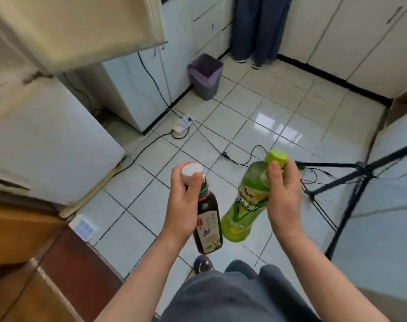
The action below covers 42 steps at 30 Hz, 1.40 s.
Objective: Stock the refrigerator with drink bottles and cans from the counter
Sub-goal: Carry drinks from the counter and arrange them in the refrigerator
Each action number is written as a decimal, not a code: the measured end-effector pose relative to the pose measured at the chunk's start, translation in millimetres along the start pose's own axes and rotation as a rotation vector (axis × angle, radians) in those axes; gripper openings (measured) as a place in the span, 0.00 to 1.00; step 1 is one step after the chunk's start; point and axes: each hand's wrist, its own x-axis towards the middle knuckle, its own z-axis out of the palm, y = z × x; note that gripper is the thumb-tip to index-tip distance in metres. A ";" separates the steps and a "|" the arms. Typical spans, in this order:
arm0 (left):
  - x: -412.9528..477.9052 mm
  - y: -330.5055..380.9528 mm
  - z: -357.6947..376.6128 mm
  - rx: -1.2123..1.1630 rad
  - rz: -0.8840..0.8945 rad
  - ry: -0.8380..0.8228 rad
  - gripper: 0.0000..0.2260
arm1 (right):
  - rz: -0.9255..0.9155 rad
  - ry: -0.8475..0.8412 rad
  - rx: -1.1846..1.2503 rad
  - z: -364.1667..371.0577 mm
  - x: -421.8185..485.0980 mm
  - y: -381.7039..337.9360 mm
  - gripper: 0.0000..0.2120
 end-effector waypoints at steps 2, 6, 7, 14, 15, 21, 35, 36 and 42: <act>14.9 4.5 -30.0 -0.025 0.023 0.115 0.11 | -0.035 -0.096 0.006 41.2 20.3 -7.2 0.07; 34.0 6.3 -85.2 -0.081 0.022 0.350 0.14 | -0.053 -0.277 0.027 123.7 57.8 -16.1 0.06; 39.8 6.6 -98.8 -0.094 0.012 0.401 0.15 | -0.058 -0.320 0.025 144.2 65.1 -17.0 0.07; 113.3 18.0 -182.5 -0.152 0.059 0.669 0.16 | -0.098 -0.629 0.025 276.9 118.5 -32.7 0.07; 124.3 22.0 -191.8 -0.162 0.068 0.693 0.15 | -0.094 -0.667 0.015 294.3 126.3 -35.4 0.07; 169.2 48.3 -256.3 -0.171 0.145 0.945 0.15 | -0.080 -0.903 -0.031 409.1 148.7 -59.7 0.12; 194.8 35.3 -467.3 -0.187 0.190 1.159 0.13 | -0.204 -1.164 -0.025 631.5 90.2 -72.9 0.10; 201.2 38.7 -491.7 -0.187 0.205 1.150 0.13 | -0.230 -1.139 -0.016 652.0 85.3 -77.7 0.10; 229.5 104.7 -623.8 -0.203 0.366 1.014 0.21 | -0.348 -1.009 0.084 768.5 61.0 -134.2 0.09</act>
